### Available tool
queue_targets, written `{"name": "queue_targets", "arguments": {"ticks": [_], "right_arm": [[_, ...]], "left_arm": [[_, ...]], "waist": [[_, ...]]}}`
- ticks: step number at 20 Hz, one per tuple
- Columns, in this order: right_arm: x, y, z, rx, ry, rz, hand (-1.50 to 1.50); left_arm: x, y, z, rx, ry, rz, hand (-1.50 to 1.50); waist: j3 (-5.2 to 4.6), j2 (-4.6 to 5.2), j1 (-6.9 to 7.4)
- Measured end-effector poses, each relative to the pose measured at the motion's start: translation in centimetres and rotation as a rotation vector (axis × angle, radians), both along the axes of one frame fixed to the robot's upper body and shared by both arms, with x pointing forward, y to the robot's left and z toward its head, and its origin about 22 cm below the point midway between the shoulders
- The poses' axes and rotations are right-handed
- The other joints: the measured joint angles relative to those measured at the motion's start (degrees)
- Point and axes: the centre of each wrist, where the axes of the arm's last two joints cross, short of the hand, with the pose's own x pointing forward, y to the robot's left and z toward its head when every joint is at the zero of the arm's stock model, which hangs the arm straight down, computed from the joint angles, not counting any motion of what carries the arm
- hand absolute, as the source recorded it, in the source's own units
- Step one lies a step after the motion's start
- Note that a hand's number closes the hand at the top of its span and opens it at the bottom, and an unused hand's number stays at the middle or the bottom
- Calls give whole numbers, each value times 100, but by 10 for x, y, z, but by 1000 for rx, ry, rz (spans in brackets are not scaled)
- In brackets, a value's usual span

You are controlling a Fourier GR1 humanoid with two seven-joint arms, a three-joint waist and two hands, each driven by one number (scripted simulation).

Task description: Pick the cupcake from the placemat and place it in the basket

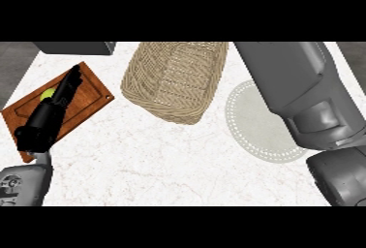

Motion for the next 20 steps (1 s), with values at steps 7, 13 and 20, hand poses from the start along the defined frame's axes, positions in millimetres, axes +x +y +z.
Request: {"name": "queue_targets", "arguments": {"ticks": [7, 13, 20], "right_arm": [[7, 1, -12, -256, 52, -55, 150], [11, 0, -19, -368, 94, -23, -150], [11, 7, -27, -279, 150, 40, -150]], "left_arm": [[-1, 2, 3, 8, -2, -1, 0], [-3, 5, 2, 3, -2, 1, 0], [-2, 3, 1, 2, -2, -2, 0]], "waist": [[1, -1, -12], [3, -3, -23], [4, -6, -24]]}}
